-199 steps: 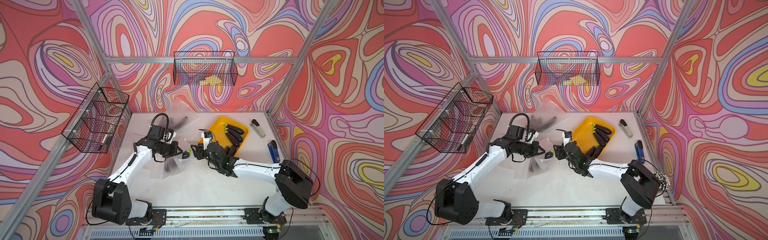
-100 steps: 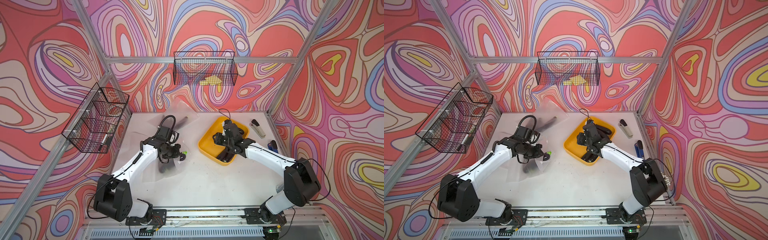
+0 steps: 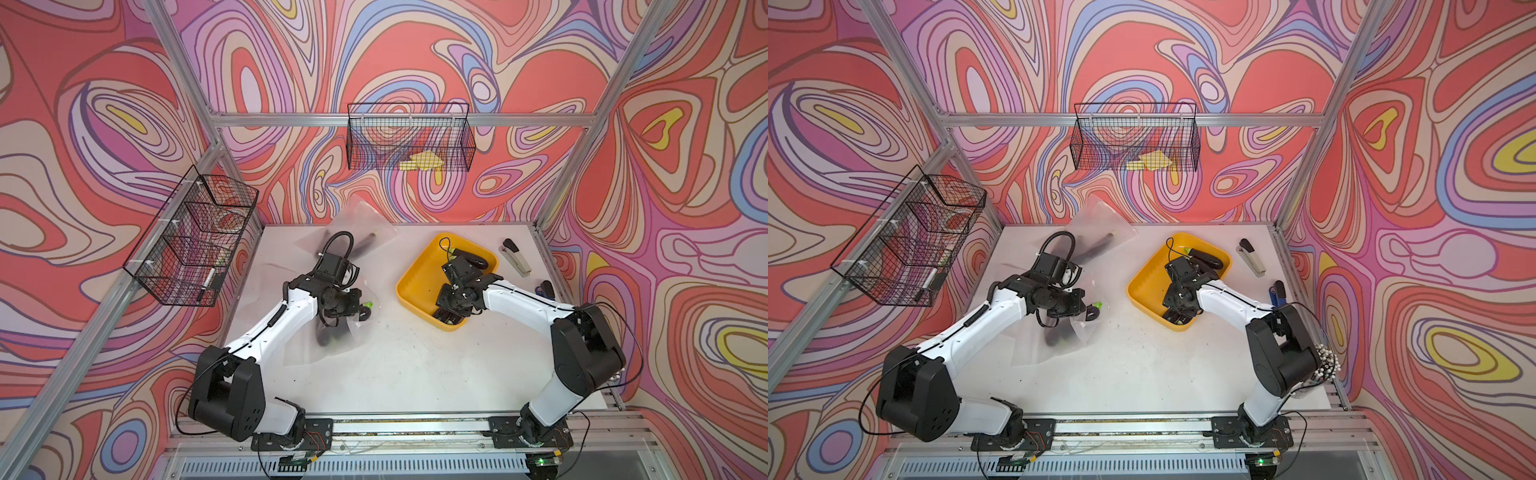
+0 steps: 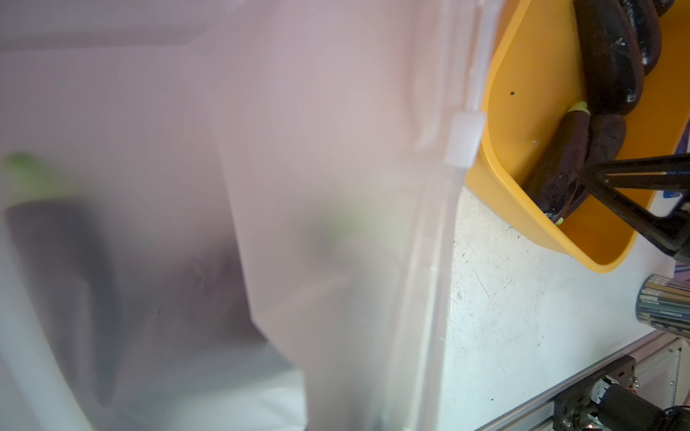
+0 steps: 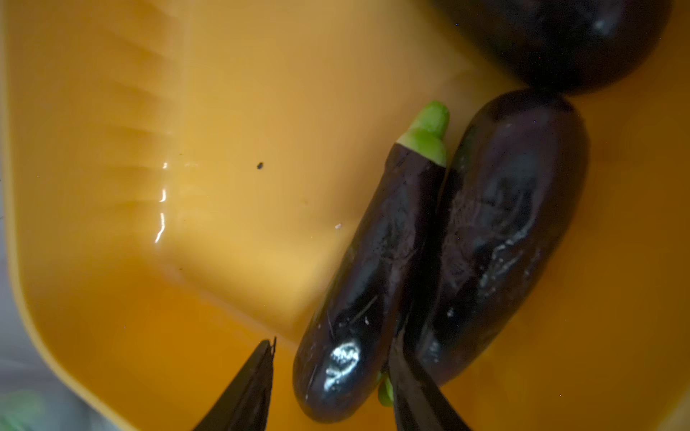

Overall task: Place the eggplant in a zip-top bag and seal the zipper
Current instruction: Pick up the eggplant from the basket.

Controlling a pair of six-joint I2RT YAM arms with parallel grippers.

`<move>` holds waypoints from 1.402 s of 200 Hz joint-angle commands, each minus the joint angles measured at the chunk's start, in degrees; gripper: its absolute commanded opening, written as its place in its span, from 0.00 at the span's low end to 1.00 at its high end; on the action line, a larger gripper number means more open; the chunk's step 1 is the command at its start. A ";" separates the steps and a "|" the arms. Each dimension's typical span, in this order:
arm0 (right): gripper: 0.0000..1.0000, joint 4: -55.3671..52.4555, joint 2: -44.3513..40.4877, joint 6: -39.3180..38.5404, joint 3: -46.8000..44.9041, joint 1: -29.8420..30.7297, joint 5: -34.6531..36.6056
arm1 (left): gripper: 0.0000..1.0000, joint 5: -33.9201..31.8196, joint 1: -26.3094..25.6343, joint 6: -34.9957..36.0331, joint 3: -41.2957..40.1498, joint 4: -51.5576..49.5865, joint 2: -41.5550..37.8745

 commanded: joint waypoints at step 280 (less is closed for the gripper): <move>0.49 11.68 11.25 -1.74 6.47 -6.45 -2.85 | 0.00 -0.60 0.12 1.41 4.13 -2.99 0.46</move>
